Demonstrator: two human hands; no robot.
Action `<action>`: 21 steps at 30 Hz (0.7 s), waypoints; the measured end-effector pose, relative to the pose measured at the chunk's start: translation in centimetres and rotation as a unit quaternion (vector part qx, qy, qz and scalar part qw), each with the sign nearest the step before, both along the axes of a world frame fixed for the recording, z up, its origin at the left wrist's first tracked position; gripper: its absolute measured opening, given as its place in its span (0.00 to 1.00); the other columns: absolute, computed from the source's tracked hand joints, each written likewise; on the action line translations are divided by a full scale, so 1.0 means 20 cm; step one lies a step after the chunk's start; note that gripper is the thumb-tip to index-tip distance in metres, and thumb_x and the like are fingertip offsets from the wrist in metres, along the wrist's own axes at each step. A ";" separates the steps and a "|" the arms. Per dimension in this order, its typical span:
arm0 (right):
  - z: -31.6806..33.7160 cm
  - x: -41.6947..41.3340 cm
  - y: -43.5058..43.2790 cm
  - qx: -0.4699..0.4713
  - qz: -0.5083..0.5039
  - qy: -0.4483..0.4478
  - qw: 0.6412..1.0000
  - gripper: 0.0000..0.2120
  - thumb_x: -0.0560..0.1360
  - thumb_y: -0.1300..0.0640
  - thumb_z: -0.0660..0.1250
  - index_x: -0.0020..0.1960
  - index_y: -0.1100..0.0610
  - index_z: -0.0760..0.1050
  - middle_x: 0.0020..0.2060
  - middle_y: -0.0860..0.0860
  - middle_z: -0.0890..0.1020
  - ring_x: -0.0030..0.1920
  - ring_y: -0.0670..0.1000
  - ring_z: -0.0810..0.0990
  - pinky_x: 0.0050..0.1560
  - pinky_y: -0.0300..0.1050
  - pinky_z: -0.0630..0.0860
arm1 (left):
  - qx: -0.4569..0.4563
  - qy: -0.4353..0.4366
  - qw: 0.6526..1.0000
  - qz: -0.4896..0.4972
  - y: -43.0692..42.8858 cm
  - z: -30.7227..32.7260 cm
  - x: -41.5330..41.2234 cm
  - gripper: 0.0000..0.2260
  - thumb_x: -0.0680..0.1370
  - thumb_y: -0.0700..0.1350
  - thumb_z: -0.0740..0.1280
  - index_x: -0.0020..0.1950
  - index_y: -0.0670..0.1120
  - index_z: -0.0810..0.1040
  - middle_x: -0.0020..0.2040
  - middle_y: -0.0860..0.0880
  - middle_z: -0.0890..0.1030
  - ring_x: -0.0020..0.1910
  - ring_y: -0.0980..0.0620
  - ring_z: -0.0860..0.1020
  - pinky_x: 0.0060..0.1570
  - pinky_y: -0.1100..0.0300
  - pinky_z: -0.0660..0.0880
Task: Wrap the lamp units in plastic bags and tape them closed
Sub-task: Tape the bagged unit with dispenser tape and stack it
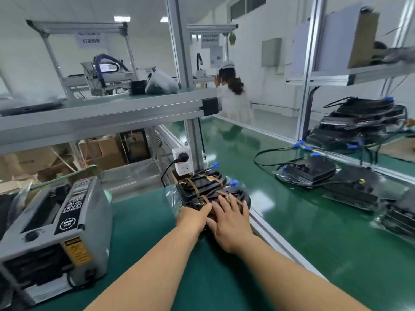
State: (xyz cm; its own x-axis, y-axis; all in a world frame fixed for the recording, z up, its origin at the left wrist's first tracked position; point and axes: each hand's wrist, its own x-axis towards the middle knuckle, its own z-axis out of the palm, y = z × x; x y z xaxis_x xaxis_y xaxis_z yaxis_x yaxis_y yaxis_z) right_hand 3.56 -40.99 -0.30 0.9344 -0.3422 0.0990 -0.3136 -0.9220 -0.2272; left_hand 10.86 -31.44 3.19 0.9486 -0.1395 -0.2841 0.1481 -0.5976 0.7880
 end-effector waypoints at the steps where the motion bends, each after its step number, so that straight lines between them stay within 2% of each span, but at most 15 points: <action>1: -0.01 0.00 0.00 -0.001 0.002 -0.006 1.000 0.31 0.83 0.37 0.43 0.81 0.50 0.50 0.82 0.51 0.48 0.81 0.56 0.38 0.75 0.64 0.31 | -0.014 0.002 1.000 0.003 -0.02 -0.01 0.00 0.34 0.73 0.60 0.72 0.70 0.39 0.71 0.66 0.38 0.76 0.61 0.39 0.78 0.60 0.48 0.77; 4: -0.02 0.00 -0.01 -0.002 0.004 -0.014 1.000 0.31 0.83 0.37 0.44 0.81 0.50 0.51 0.82 0.50 0.49 0.81 0.55 0.38 0.74 0.64 0.30 | -0.027 0.001 1.000 0.009 -0.05 -0.03 0.00 0.27 0.73 0.56 0.72 0.64 0.39 0.77 0.62 0.38 0.79 0.56 0.39 0.80 0.57 0.48 0.79; 8: -0.01 -0.03 -0.01 0.010 0.012 -0.033 0.999 0.30 0.82 0.37 0.47 0.80 0.49 0.54 0.81 0.49 0.52 0.81 0.53 0.40 0.75 0.62 0.30 | -0.015 -0.018 1.000 -0.006 -0.02 -0.01 -0.02 0.18 0.71 0.54 0.72 0.53 0.42 0.81 0.50 0.41 0.84 0.47 0.40 0.82 0.48 0.52 0.81; 10: 0.01 -0.05 0.00 0.021 0.018 -0.035 0.999 0.29 0.83 0.37 0.48 0.80 0.49 0.56 0.81 0.49 0.54 0.81 0.52 0.41 0.75 0.61 0.31 | -0.001 -0.036 0.999 -0.017 0.02 -0.01 -0.04 0.16 0.71 0.56 0.72 0.48 0.45 0.81 0.44 0.44 0.84 0.41 0.44 0.82 0.39 0.57 0.79; 12: 0.02 -0.08 0.03 0.027 0.020 -0.043 0.999 0.28 0.83 0.38 0.49 0.79 0.48 0.58 0.81 0.49 0.56 0.81 0.51 0.43 0.76 0.60 0.33 | 0.014 -0.054 0.998 -0.020 0.08 -0.02 -0.06 0.15 0.72 0.58 0.71 0.46 0.46 0.79 0.41 0.47 0.82 0.37 0.48 0.79 0.31 0.60 0.71; 15: 0.03 -0.13 0.11 0.048 0.015 -0.079 0.996 0.25 0.83 0.40 0.50 0.77 0.49 0.63 0.79 0.47 0.60 0.81 0.50 0.47 0.77 0.57 0.36 | 0.013 -0.073 0.997 -0.017 0.18 -0.02 -0.11 0.14 0.71 0.60 0.71 0.44 0.50 0.75 0.41 0.52 0.79 0.38 0.52 0.77 0.32 0.60 0.67; 17: 0.05 -0.17 0.16 0.082 -0.006 -0.119 0.990 0.24 0.83 0.42 0.53 0.77 0.49 0.63 0.79 0.47 0.60 0.81 0.49 0.46 0.78 0.55 0.39 | -0.011 -0.078 0.997 -0.010 0.28 0.00 -0.15 0.14 0.71 0.60 0.71 0.41 0.54 0.70 0.40 0.56 0.76 0.38 0.56 0.75 0.34 0.59 0.70; 18: 0.07 -0.18 0.18 0.099 -0.021 -0.148 0.984 0.24 0.83 0.44 0.55 0.78 0.49 0.62 0.80 0.46 0.58 0.81 0.49 0.46 0.79 0.55 0.40 | -0.027 -0.082 0.996 -0.012 0.34 -0.01 -0.16 0.13 0.72 0.59 0.71 0.42 0.54 0.70 0.42 0.56 0.76 0.40 0.56 0.76 0.38 0.59 0.73; 20: 0.11 -0.21 0.21 0.134 -0.053 -0.230 0.962 0.28 0.81 0.46 0.62 0.78 0.50 0.60 0.80 0.47 0.57 0.81 0.49 0.45 0.80 0.55 0.44 | -0.054 -0.069 0.996 -0.011 0.48 -0.02 -0.20 0.13 0.74 0.58 0.71 0.52 0.52 0.76 0.50 0.52 0.80 0.47 0.52 0.79 0.44 0.55 0.76; 21: 0.13 -0.22 0.23 0.155 -0.071 -0.275 0.946 0.31 0.79 0.46 0.66 0.79 0.51 0.58 0.80 0.47 0.55 0.81 0.49 0.45 0.80 0.54 0.45 | -0.068 -0.060 0.996 -0.004 0.55 -0.02 -0.22 0.16 0.75 0.57 0.71 0.57 0.49 0.77 0.52 0.50 0.81 0.48 0.49 0.80 0.44 0.55 0.77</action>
State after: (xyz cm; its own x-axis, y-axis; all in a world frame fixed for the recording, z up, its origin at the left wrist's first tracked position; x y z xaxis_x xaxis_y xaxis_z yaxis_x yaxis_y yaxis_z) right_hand -0.90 -36.46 2.34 0.7132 -0.5528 0.4311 -0.1848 -0.7415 -0.6450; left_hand 6.51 -20.51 2.74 0.9734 -0.1763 -0.1461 0.0432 -0.4855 0.8732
